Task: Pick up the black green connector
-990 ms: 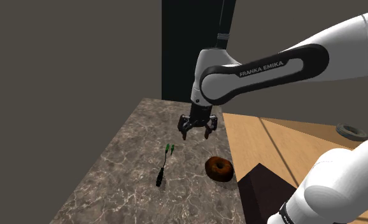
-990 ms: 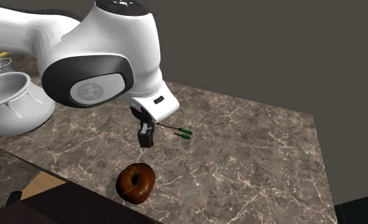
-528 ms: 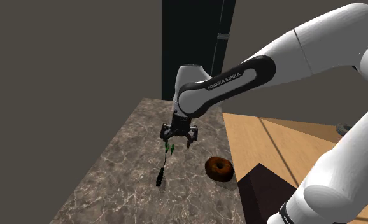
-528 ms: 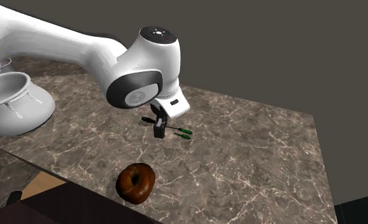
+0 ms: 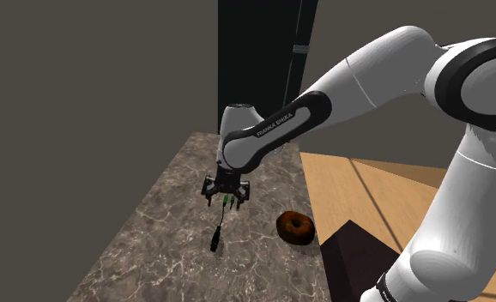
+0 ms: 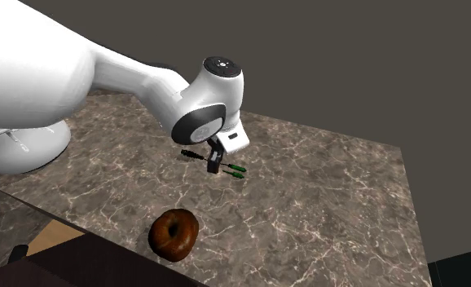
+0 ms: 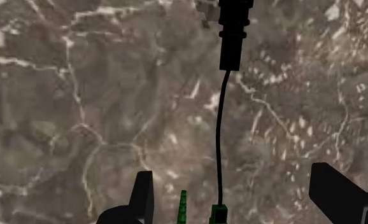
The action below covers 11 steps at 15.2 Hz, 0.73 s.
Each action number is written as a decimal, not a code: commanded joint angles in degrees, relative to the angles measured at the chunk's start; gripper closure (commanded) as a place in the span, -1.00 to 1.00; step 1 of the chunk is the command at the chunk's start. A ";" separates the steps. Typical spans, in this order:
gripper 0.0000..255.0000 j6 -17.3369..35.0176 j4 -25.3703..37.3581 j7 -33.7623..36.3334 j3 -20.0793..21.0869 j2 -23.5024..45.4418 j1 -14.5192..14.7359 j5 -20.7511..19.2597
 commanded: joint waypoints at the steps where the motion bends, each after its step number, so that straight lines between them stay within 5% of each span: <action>1: -1.00 1.53 -0.27 0.17 -0.09 1.28 0.12 -0.42; 5: -1.00 3.43 -0.71 0.33 -0.24 2.81 0.30 -0.93; 6: 1.00 3.43 -0.63 0.30 -0.27 2.89 0.27 -0.97; 11: 1.00 3.25 -0.45 0.27 -0.30 2.91 0.24 -1.00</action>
